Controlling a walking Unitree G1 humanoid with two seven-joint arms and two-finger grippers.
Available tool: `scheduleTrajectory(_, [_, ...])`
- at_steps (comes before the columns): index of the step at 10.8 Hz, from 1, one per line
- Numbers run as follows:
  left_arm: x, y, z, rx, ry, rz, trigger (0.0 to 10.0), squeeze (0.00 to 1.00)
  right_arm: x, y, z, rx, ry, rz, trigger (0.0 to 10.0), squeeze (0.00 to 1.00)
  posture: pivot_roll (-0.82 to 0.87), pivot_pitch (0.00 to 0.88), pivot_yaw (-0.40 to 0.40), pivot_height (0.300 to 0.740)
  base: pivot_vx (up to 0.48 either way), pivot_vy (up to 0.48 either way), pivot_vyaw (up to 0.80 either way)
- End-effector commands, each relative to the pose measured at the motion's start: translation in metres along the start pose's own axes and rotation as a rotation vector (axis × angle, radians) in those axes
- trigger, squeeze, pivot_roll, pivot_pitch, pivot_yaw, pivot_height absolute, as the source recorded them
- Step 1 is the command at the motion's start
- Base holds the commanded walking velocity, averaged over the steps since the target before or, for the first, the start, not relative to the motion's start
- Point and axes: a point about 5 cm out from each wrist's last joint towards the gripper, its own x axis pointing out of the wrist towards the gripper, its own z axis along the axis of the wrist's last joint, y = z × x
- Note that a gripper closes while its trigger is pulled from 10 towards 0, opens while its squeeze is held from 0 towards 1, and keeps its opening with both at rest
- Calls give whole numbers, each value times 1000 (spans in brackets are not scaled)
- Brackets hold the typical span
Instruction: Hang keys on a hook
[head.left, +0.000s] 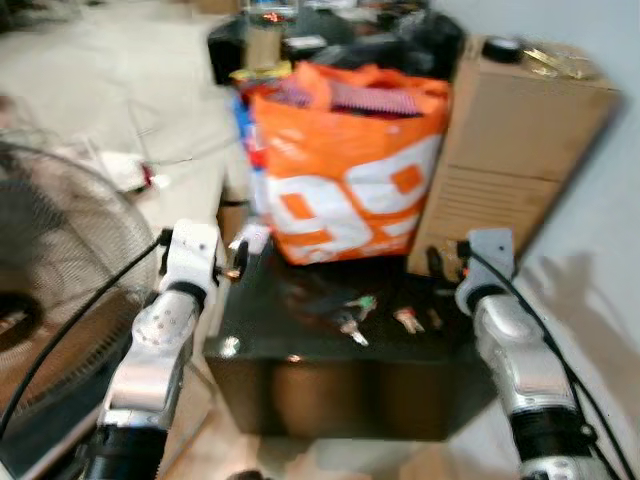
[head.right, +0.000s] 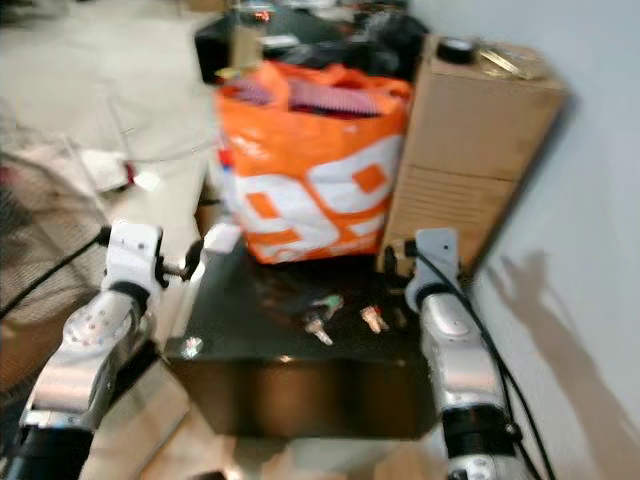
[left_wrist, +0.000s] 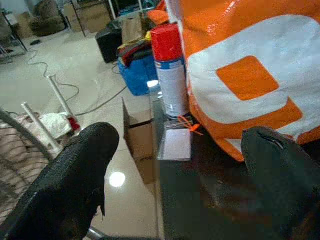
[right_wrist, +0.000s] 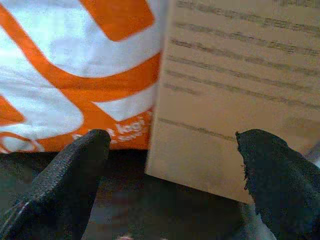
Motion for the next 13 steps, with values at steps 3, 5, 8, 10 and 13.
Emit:
scheduleTrajectory(3, [7, -7, 8, 3, -22, -38, 10000, 0, -3, -14, 1, 1, -5, -59, 10000, 1000, -85, 0, 36, 740, 263, 0, 0])
scheduleTrajectory(5, [9, -10, 8, 6, -22, -59, 10000, 0, -5, -18, -4, 9, 28, -86, 10000, 1000, -98, 0, 45, 740, 277, 0, -400])
scheduleTrajectory(8, [10, -8, 8, 9, -27, -68, 10000, 0, -7, -18, -4, 1, 10, -92, 10000, 1000, -100, 0, 39, 740, 276, 0, 0])
scheduleTrajectory(10, [10, -6, 8, 8, -33, -58, 10000, 0, -8, -13, -5, -5, 15, -69, 10000, 1000, -87, 0, 22, 740, 268, 0, 0])
scheduleTrajectory(13, [4, -26, -3, 87, 12, -226, 10000, 0, -8, -11, -14, -138, 73, 103, 10000, 0, -84, 0, 34, 740, 0, 0, 0])
